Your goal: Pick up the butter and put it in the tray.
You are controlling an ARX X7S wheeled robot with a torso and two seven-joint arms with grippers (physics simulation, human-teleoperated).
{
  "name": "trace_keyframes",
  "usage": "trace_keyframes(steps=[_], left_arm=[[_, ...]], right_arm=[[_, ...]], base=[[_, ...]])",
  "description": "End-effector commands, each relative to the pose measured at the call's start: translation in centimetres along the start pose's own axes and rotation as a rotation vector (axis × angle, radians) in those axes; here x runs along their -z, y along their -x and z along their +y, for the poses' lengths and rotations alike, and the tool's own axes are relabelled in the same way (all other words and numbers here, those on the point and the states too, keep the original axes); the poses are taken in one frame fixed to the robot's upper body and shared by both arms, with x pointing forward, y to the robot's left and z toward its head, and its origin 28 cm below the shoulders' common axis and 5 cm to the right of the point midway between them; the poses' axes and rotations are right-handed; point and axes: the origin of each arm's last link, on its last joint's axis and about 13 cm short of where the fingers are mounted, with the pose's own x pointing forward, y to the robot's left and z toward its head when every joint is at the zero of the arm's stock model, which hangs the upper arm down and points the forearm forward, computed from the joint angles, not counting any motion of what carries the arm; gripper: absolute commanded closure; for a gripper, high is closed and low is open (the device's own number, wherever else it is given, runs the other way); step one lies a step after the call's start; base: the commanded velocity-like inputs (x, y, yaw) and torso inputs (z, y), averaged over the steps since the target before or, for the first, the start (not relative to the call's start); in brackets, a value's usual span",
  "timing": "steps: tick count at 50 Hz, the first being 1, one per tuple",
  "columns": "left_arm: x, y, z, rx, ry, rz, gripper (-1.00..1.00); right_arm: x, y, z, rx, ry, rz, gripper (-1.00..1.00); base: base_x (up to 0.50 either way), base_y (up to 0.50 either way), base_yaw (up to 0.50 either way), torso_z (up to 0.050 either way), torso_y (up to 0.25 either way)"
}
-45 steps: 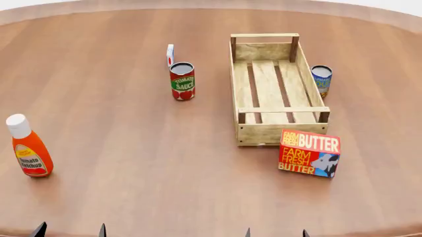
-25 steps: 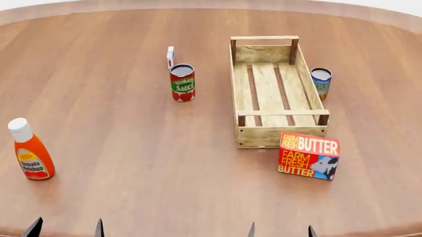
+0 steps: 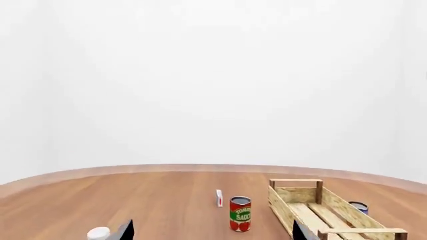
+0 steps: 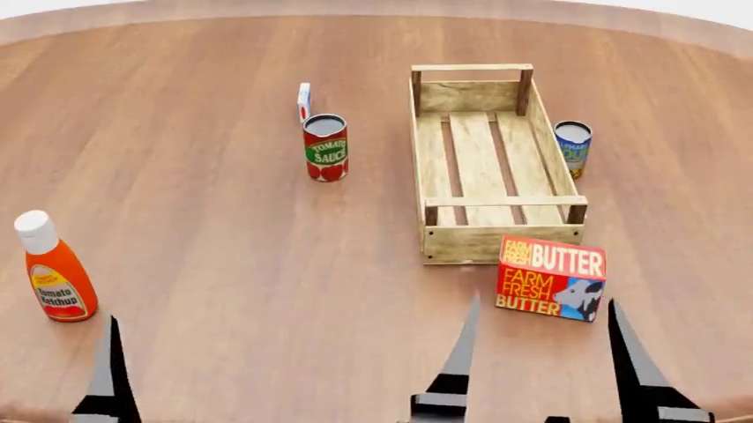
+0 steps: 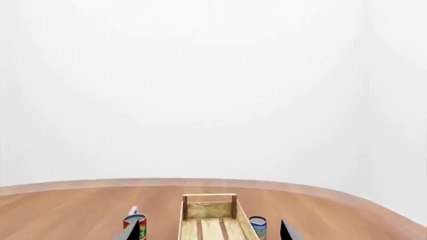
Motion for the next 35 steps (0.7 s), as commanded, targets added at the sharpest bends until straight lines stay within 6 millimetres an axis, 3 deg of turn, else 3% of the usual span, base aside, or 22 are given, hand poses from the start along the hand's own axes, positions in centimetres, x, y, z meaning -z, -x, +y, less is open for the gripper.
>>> trace_keyframes(steps=[1, 11, 35], left_arm=[[-3.37, 0.50, 0.30, -0.004, 0.011, -0.094, -1.00], [-3.33, 0.66, 0.42, -0.010, 0.003, -0.118, -1.00], [-3.64, 1.02, -0.02, 0.005, 0.000, -0.127, -1.00]], right_arm=[[-3.83, 0.35, 0.09, 0.004, -0.008, -0.113, -1.00], [-4.06, 0.33, 0.06, 0.007, 0.032, -0.110, -1.00], [-4.35, 0.30, 0.23, -0.011, 0.017, -0.111, -1.00]], base=[[0.00, 0.00, 0.00, 0.000, 0.000], [0.08, 0.00, 0.00, 0.000, 0.000], [0.50, 0.00, 0.00, 0.000, 0.000]])
